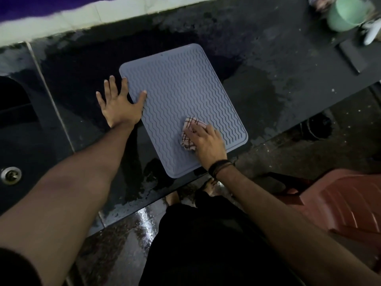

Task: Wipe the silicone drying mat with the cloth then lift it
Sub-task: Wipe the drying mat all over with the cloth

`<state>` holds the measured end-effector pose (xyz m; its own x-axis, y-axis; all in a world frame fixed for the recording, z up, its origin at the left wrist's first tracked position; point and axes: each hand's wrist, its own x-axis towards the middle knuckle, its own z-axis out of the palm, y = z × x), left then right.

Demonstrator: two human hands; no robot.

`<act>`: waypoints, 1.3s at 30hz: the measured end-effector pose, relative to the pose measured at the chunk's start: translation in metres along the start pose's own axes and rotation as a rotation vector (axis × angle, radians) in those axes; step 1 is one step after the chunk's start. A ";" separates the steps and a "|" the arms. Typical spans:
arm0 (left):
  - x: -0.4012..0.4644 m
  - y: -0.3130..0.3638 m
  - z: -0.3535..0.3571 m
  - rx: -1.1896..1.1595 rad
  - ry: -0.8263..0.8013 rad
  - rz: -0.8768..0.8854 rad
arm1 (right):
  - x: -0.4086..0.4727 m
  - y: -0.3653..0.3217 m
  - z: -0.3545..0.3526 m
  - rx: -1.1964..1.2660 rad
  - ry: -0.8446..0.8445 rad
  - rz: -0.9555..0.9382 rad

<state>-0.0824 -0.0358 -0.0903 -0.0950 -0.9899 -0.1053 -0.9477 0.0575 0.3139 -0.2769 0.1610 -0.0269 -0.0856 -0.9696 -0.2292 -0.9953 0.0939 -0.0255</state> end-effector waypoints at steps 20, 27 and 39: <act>0.002 -0.003 0.005 0.004 0.016 -0.006 | 0.042 0.024 -0.020 0.019 0.011 -0.017; 0.003 0.001 0.004 0.028 0.014 -0.029 | -0.025 0.053 0.007 -0.025 0.094 -0.078; 0.003 -0.001 0.007 0.025 0.027 -0.031 | 0.025 0.057 -0.043 0.139 0.188 -0.062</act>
<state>-0.0840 -0.0375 -0.0978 -0.0575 -0.9944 -0.0887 -0.9574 0.0297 0.2872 -0.3380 0.1323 0.0074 -0.0444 -0.9983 -0.0378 -0.9841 0.0502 -0.1706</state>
